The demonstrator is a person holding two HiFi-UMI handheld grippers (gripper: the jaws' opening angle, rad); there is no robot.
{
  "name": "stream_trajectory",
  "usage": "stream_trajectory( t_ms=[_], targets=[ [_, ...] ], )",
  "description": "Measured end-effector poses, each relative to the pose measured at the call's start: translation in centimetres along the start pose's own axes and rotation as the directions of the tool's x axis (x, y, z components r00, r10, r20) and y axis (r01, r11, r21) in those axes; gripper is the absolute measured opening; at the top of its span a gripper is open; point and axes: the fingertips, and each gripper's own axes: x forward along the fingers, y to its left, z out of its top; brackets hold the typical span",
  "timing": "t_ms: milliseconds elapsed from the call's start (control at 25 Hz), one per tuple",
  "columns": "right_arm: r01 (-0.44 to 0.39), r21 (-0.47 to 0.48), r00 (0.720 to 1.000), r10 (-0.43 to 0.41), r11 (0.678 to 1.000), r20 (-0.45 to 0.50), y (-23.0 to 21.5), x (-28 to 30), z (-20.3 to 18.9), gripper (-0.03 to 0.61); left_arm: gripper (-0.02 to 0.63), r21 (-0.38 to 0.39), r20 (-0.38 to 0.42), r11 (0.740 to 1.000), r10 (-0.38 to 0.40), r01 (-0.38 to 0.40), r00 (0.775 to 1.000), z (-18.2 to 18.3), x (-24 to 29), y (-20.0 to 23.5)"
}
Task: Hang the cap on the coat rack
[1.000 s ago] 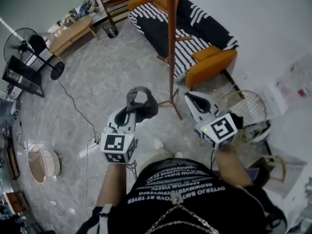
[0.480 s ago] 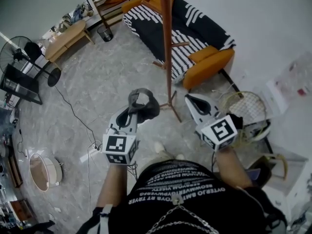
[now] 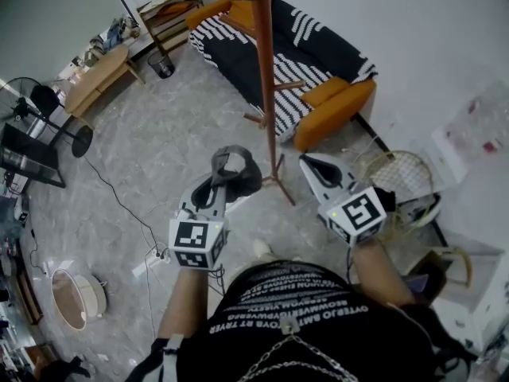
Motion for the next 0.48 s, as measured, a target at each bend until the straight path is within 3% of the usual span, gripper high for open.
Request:
stream_trajectory(
  t_ms=[480],
  targets=[
    [0.066,-0.014,0.998,-0.066,0.998,-0.013,-1.3,2.9,1.6,-0.008,0.018,0.028,0.018,0.996,-0.086,0.085,0.996,1.7,3.6,2.2]
  ],
)
